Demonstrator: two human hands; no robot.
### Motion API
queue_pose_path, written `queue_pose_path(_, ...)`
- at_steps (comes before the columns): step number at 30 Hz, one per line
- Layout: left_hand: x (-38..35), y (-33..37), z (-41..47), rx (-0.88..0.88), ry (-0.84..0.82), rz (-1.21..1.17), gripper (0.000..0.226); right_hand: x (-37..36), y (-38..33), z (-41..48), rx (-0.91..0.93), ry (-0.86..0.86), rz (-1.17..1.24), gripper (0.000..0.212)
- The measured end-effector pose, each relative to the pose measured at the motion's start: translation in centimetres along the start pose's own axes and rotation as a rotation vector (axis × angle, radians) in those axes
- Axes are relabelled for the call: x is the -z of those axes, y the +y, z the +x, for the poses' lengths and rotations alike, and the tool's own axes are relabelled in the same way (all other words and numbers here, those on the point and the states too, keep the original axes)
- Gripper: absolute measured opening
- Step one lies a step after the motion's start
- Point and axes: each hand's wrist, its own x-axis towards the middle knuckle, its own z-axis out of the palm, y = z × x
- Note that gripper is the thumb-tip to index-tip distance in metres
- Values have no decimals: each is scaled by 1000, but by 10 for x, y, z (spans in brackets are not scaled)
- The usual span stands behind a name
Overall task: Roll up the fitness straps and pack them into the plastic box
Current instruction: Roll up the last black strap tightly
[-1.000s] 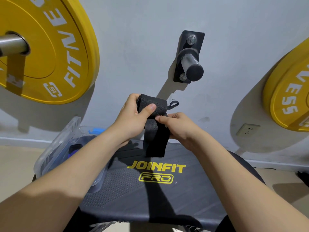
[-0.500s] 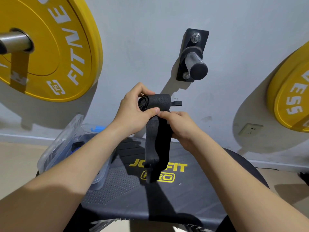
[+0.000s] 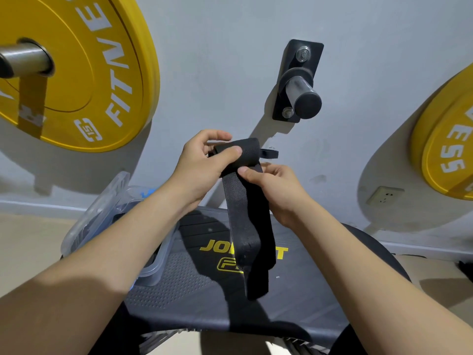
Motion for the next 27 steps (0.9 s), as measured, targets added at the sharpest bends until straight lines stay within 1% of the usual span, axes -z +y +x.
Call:
queue_pose_path(2, 1, 0, 0, 78, -55, -49, 41, 1, -1, 2, 40, -6, 26, 18)
queue_pose_path(4, 4, 0, -1, 94, -95, -8, 41, 3, -1, 5, 61, -4, 23, 18)
queue_pose_path(7, 6, -1, -4, 53, -137, 193, 48, 7, -2, 6, 37, 24, 5, 19)
queue_pose_path(9, 3, -3, -6, 47, -192, 270, 47, 11, -3, 5, 3, 29, -2, 28)
queue_pose_path(12, 1, -5, -7, 40, -207, 290, 42, 14, -6, 2, -72, -80, -28, 24)
queue_pose_path(14, 2, -2, -4, 60, -192, 267, 40, 14, -7, 1, -104, -158, -16, 24)
queue_pose_path(15, 3, 0, -3, 81, -176, 252, 41, 14, -8, 0, -103, -166, 1, 25)
queue_pose_path(17, 3, 3, -2, 128, -145, 206, 45, 12, -8, 1, -81, -134, 37, 28)
queue_pose_path(19, 2, 4, -1, 146, -154, 164, 47, 11, -7, 2, -45, -72, 6, 28)
queue_pose_path(22, -2, 2, -3, 162, -202, 86, 42, 10, -2, 5, 1, 7, -85, 25)
queue_pose_path(24, -6, 3, -3, 196, -196, -2, 40, 10, 0, 6, -6, 40, -70, 28)
queue_pose_path(25, -6, 3, -3, 205, -196, -22, 41, 10, 0, 6, -15, 49, -58, 27)
queue_pose_path(27, -4, 4, -3, 193, -219, -3, 40, 9, -2, 5, -37, 41, -35, 19)
